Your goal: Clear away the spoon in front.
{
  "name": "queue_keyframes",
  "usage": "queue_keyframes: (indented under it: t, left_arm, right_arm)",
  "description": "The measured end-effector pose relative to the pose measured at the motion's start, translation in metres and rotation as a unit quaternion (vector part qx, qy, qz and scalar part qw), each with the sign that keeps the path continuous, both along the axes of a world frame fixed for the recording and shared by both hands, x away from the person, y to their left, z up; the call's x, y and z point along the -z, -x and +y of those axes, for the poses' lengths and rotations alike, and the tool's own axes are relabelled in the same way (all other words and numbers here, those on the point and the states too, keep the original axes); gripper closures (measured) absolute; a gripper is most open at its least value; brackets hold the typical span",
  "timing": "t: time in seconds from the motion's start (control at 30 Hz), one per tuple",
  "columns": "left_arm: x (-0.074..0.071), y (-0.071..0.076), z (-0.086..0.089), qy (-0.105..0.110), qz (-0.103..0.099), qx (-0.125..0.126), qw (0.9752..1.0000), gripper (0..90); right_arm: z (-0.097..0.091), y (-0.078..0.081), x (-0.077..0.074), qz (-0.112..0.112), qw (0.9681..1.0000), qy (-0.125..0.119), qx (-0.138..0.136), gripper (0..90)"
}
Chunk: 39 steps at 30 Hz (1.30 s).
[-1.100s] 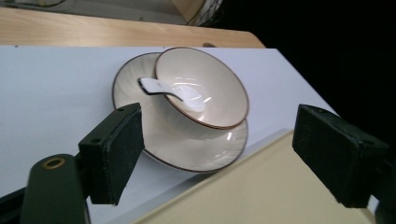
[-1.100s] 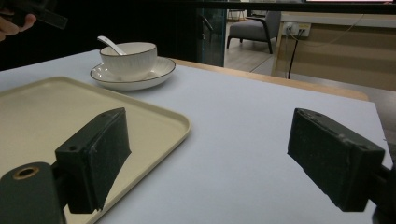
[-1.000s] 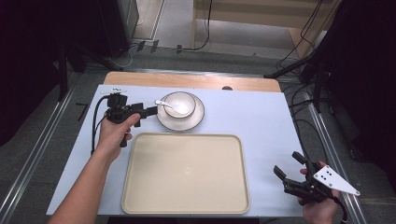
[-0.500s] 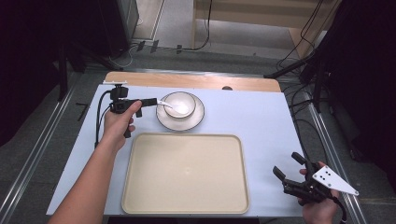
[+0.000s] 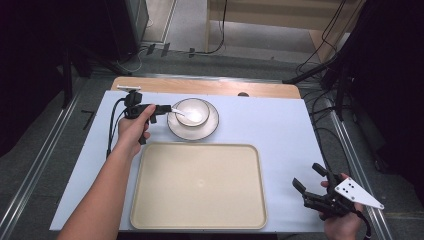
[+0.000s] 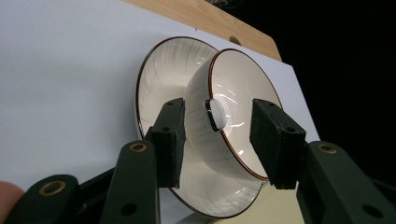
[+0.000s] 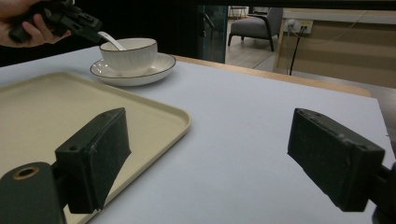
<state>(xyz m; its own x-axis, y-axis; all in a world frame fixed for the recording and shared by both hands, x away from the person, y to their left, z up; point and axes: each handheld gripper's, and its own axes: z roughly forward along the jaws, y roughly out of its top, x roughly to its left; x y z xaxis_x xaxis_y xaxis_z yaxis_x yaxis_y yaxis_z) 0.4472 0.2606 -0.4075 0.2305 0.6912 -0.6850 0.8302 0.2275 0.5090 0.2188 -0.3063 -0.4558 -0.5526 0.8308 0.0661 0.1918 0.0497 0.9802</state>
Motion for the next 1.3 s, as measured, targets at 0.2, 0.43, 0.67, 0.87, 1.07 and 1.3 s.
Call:
queue_keyframes:
  t: [0.2,0.43,0.67,0.87,1.07,1.3]
  left_arm:
    - [0.001,-0.005,-0.003,-0.003,0.009,0.006,0.9999,63.0]
    - [0.004,-0.011,-0.008,-0.001,0.023,0.01,0.9997,69.0]
    - [0.006,-0.013,-0.01,-0.005,0.032,0.01,0.9994,73.4]
    - [0.008,-0.015,-0.01,-0.003,0.037,0.006,0.9993,73.7]
    - [0.007,-0.016,-0.01,0.0,0.038,0.006,0.9993,76.9]
    - [0.007,-0.016,-0.01,0.005,0.04,0.014,0.9991,80.0]
  right_arm:
    - [0.001,0.0,0.0,0.001,1.0,-0.002,-0.001,13.0]
    - [0.0,0.0,0.0,0.0,1.0,0.0,0.001,13.0]
    - [-0.001,0.0,0.001,0.002,1.0,-0.001,0.001,13.0]
    - [-0.001,0.0,0.001,0.002,1.0,-0.001,0.0,13.0]
    - [0.0,0.0,0.001,0.002,1.0,0.0,-0.001,13.0]
    - [0.0,0.0,0.002,0.003,1.0,-0.001,-0.001,13.0]
